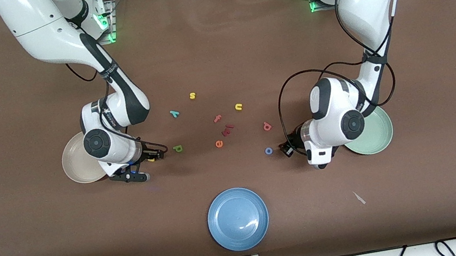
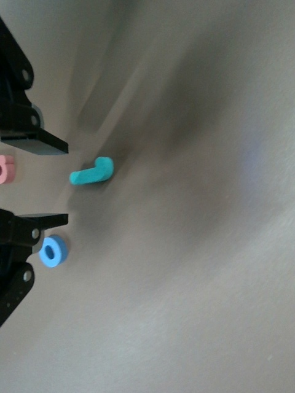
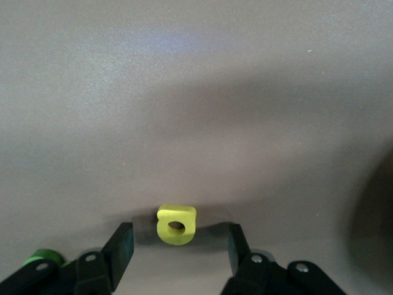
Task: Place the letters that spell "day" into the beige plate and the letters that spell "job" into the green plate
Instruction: 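Grasp the yellow letter with the right gripper while the left gripper grasps the teal letter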
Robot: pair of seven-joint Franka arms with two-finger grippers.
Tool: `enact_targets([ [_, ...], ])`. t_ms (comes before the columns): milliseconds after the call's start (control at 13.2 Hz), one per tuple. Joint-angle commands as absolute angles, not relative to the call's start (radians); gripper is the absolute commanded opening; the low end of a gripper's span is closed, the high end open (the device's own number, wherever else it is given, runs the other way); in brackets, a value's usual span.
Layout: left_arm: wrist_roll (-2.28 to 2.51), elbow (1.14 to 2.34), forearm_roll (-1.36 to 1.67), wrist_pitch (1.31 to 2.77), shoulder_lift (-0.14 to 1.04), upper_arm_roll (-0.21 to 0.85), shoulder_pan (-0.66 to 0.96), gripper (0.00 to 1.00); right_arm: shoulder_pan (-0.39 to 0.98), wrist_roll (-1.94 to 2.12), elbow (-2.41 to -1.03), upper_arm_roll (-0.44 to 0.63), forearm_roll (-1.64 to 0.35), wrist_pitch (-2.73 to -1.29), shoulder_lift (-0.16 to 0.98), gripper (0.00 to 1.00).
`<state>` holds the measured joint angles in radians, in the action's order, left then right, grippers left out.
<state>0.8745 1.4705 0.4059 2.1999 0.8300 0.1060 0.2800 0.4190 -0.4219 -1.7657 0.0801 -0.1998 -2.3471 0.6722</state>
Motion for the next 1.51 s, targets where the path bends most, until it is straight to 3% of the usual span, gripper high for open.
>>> enact_targets([
  [0, 0.865, 1.46, 0.437, 2.203, 0.841, 0.106, 0.262, 0.44, 0.413, -0.408, -1.738, 0.078, -0.209, -2.352, 0.698, 0.55],
  [528, 0.862, 1.474, 0.426, 2.229, 0.848, 0.106, 0.27, 0.42, 0.411, -0.419, -1.732, 0.078, -0.213, -2.352, 0.703, 0.22],
  [755, 0.859, 1.473, 0.422, 2.253, 0.856, 0.106, 0.273, 0.27, 0.411, -0.417, -1.714, 0.078, -0.216, -2.344, 0.701, 0.15],
  [906, 0.85, 1.474, 0.422, 2.275, 0.857, 0.107, 0.282, 0.09, 0.411, -0.414, -1.697, 0.081, -0.212, -2.307, 0.692, 0.13],
  [1057, 0.813, 1.474, 0.425, 2.273, 0.859, 0.109, 0.282, 0.02, 0.411, -0.397, -1.695, 0.104, -0.199, -2.248, 0.658, 0.1],
  [1283, 0.811, 1.46, 0.422, 2.263, 0.847, 0.11, 0.284, 0.0, 0.413, -0.284, -1.723, 0.161, -0.198, -2.139, 0.591, 0.1],
  [1434, 0.811, 1.456, 0.42, 2.243, 0.831, 0.107, 0.281, 0.0, 0.413, -0.235, -1.805, 0.176, -0.18, -2.149, 0.517, 0.1],
])
